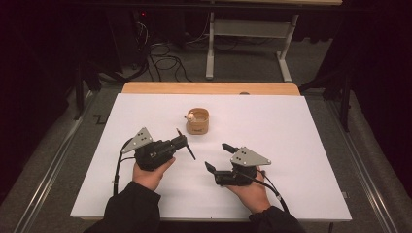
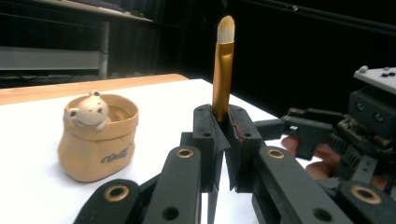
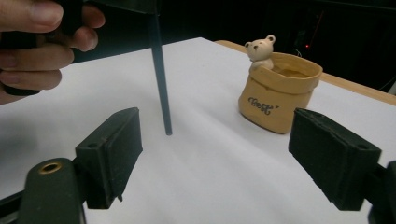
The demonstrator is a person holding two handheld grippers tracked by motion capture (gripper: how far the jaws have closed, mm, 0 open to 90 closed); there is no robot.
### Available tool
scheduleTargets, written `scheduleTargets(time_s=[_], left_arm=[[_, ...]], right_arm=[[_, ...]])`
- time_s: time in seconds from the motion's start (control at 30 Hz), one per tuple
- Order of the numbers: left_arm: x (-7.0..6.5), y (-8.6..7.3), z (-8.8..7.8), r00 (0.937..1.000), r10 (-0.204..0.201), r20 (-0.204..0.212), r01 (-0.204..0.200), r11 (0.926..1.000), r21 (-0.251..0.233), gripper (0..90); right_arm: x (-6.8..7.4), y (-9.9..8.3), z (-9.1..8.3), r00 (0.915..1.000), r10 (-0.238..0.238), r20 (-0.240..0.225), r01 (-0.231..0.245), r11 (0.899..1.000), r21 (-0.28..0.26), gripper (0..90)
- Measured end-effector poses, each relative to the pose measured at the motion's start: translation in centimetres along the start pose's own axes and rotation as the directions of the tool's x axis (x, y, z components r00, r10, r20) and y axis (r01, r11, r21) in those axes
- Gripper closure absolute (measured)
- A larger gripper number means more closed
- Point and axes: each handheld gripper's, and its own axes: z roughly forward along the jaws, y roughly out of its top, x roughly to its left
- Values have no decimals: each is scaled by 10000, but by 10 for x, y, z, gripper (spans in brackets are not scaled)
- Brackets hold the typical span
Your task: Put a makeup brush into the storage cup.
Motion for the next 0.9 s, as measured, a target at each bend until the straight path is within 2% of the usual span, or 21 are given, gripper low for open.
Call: scheduleTargets(time_s=[0.27,0.6,0.9], left_arm=[[4,3,-6,9980,400,-483,-394,9991,124,838],[9,5,-11,9931,780,-873,-757,9967,296,838],[16,7,-18,9895,773,-1217,-744,9968,276,838]], right_arm=[[-13,3,-10,9993,242,268,-237,9996,-183,111],[-27,4,-21,9964,570,625,-555,9981,-258,9],[-38,4,-31,9933,721,899,-694,9970,-329,6]])
